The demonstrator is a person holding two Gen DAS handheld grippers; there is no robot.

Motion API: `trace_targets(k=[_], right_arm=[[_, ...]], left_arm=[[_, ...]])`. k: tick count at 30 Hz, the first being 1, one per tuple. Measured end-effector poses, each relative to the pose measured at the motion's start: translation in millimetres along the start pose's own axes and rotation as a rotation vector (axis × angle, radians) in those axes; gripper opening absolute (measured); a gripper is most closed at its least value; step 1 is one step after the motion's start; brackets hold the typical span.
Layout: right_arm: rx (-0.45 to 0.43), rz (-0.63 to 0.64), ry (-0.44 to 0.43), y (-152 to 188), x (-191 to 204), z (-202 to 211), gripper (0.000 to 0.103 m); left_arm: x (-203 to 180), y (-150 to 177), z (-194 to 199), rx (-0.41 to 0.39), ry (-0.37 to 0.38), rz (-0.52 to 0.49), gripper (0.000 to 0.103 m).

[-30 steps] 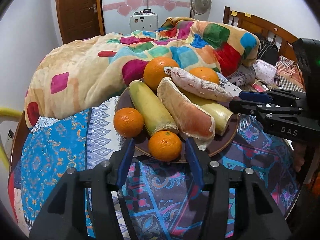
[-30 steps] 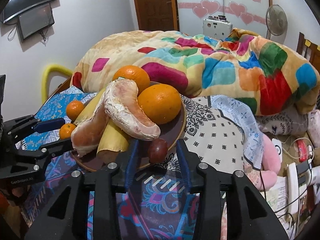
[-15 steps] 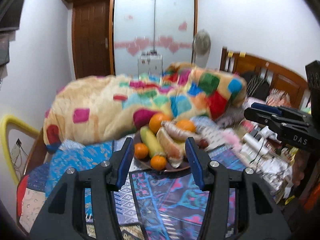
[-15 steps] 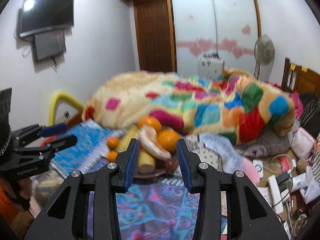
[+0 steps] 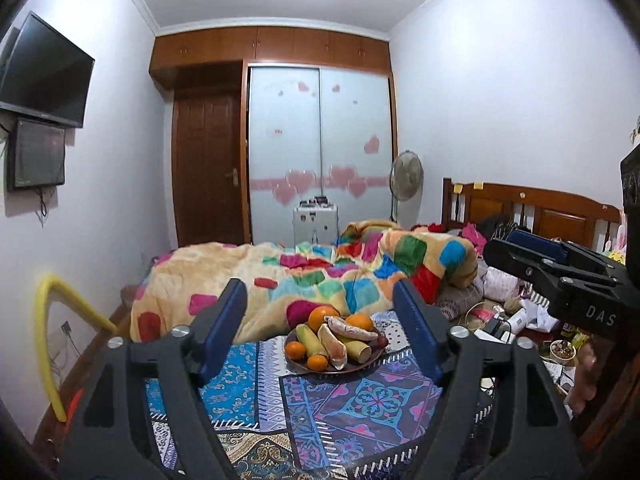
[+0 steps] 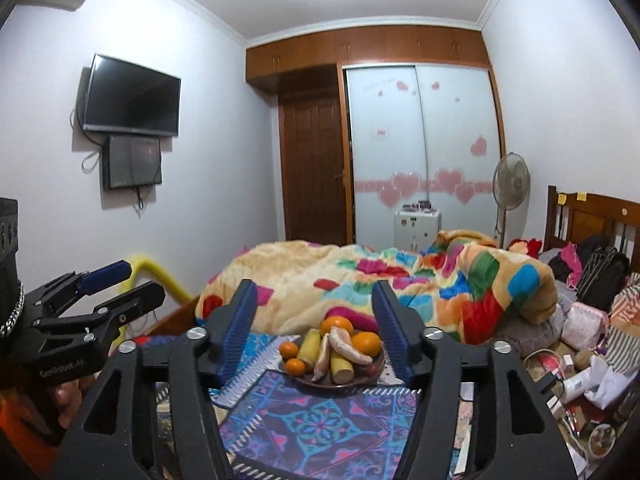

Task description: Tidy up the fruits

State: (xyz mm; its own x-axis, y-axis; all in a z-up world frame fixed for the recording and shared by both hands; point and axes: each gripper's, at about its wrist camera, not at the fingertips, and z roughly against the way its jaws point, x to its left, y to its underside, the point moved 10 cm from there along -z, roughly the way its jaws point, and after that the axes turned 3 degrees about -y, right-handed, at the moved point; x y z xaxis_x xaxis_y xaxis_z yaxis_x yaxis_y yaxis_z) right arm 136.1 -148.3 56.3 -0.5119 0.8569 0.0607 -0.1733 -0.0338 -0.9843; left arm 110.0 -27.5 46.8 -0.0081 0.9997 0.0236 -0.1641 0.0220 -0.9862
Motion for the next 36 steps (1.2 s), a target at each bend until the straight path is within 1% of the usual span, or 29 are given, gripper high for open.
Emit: trace_targets(k=[1,3,5,7,9,12,14,25,36], right_arm=[[-0.005,-0.001,0.001,-0.3,0.9,2.8,0.062],[-0.018,-0.007,0.009,-0.4,0.8,7.3,0.077],[-0.034,-0.009,0.027,-1.1,-0.3,10.8,0.084],[-0.043,-0.003,0.040,-1.3,0.0,15.2,0.085],[-0.051,0.005,0.057,-1.2,-0.1,19.9,0.094],[-0.080,0.016,0.090,-3.4,0.6,28.3,0.103],[-0.088,0.022,0.100,-4.7,-0.2,28.7,0.103],[-0.073,0.015,0.101,2.4,0.3,29.8,0.103],[-0.073,0.012,0.105,1.8,-2.0,31.5,0.103]], left_arm=[[-0.4,-1.5,4.8,-0.009,0.002,0.001,0.084],[-0.9,-3.4,12.2,-0.025,0.000,0.001,0.088],[-0.8,-4.5,18.1,-0.035,0.001,0.003,0.094],[-0.4,-4.4,20.1,-0.039,0.002,0.012,0.098],[-0.4,-3.6,23.2,-0.041,0.005,0.018,0.100],[-0.7,-2.0,24.3,-0.044,0.008,0.020,0.102],[-0.5,-1.3,26.3,-0.045,0.008,0.022,0.103],[2.7,1.5,21.4,-0.026,0.004,0.035,0.103],[3.3,1.4,20.7,-0.024,0.001,0.034,0.103]])
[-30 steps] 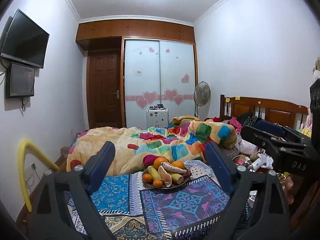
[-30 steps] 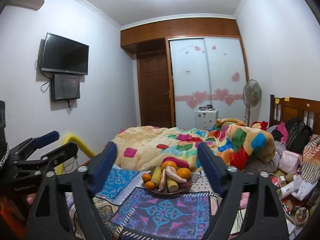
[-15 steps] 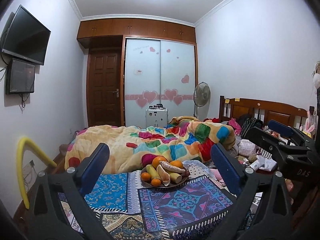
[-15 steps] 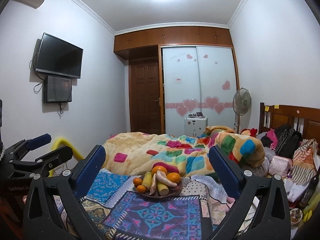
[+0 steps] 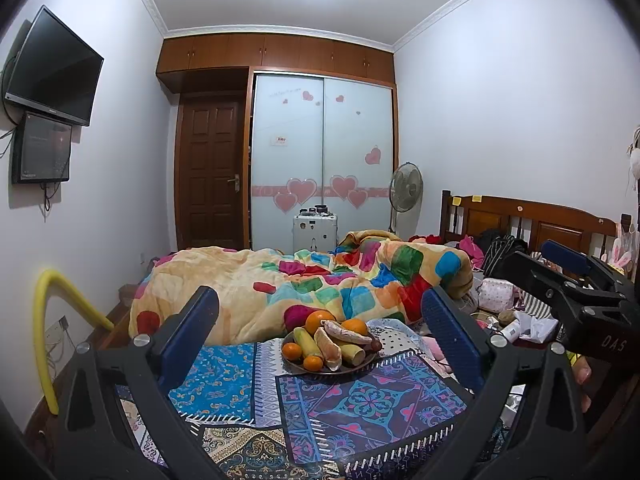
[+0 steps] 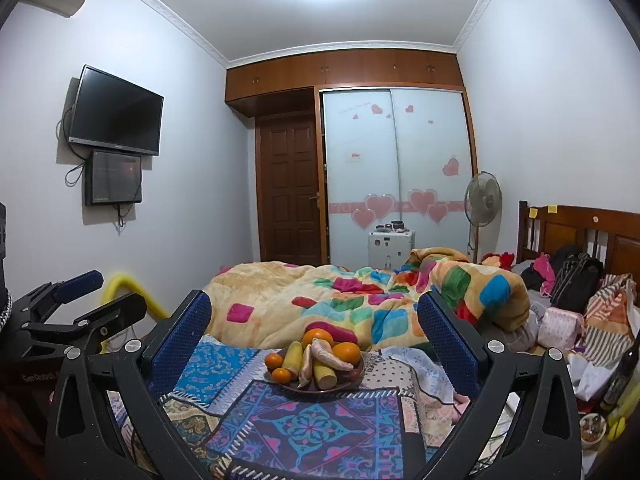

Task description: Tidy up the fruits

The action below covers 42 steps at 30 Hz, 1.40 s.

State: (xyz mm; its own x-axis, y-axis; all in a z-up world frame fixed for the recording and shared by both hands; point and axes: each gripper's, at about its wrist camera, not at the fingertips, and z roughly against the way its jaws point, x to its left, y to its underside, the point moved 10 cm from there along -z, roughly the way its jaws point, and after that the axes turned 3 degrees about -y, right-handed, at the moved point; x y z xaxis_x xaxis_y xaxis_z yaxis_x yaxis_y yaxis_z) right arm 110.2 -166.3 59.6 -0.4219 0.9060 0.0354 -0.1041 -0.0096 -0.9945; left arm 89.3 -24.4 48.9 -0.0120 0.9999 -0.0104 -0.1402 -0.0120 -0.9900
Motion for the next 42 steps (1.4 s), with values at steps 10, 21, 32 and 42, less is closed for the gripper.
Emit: trace_targets(k=[10,21,32,42], right_arm=[[0.000,0.000,-0.001,-0.3,-0.4,0.5,0.103],[0.003,0.000,0.002,-0.4,-0.1,0.8,0.103],[0.004,0.002,0.004,-0.5,0.2,0.9,0.103],[0.004,0.002,0.005,-0.2,0.1,0.9,0.103]], left_arm=[[-1.4,0.7,-0.3,-0.004,0.001,-0.005,0.103],[-2.4,2.9,-1.5,0.005,0.008,-0.005,0.103],[-3.7,3.2,-1.7,0.006,0.010,-0.008,0.103],[-5.3,3.9,-3.0,0.012,0.025,0.003,0.103]])
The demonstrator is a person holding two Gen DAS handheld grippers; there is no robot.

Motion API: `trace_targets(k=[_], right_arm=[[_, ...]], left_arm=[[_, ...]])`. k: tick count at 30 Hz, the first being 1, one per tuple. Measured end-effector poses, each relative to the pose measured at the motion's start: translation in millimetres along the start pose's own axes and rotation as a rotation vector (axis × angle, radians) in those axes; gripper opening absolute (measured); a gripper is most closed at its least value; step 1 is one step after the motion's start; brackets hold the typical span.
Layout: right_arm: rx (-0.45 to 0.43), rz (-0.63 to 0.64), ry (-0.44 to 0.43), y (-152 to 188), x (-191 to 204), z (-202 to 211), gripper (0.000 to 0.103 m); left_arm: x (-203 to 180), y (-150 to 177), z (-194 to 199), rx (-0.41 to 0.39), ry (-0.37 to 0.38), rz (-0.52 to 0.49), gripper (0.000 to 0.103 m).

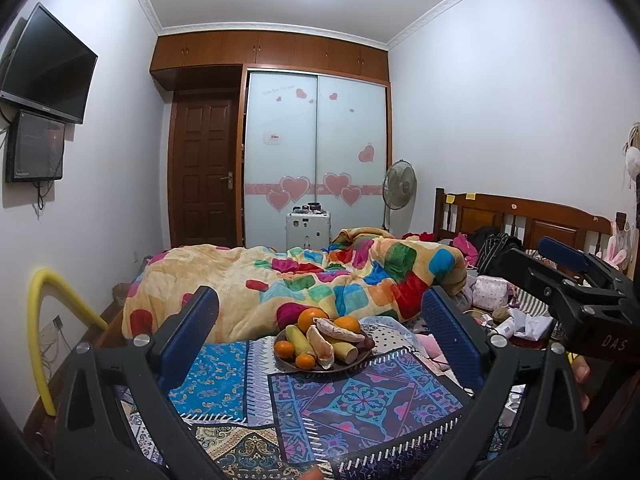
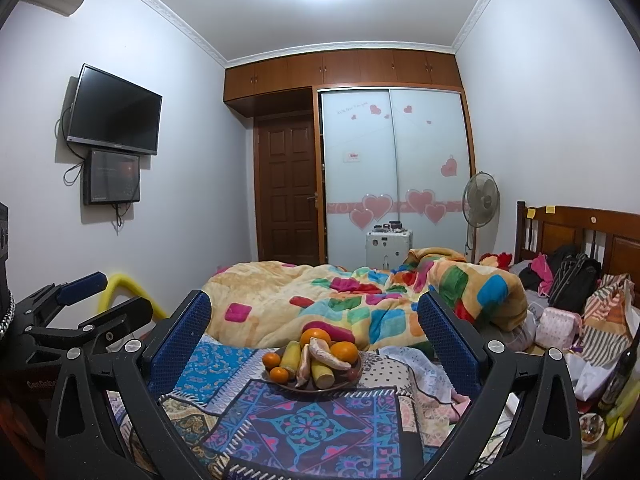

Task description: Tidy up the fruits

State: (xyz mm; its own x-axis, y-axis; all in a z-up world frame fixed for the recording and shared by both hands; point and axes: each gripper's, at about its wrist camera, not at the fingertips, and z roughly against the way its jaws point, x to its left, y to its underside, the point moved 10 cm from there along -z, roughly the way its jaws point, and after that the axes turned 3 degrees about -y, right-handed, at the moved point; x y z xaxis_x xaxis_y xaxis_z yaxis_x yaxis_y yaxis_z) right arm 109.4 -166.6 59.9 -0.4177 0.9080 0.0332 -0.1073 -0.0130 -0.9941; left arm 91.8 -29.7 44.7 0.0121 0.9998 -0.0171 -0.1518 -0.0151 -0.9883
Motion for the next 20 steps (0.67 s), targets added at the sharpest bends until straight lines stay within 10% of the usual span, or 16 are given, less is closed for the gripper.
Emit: trace_targets(k=[20], right_arm=[[0.026,-0.006,0.000,3.1,-6.0,-4.4,0.103]], left_arm=[[-0.3,3.3,-1.6,0.016,0.010,0.008,0.103]])
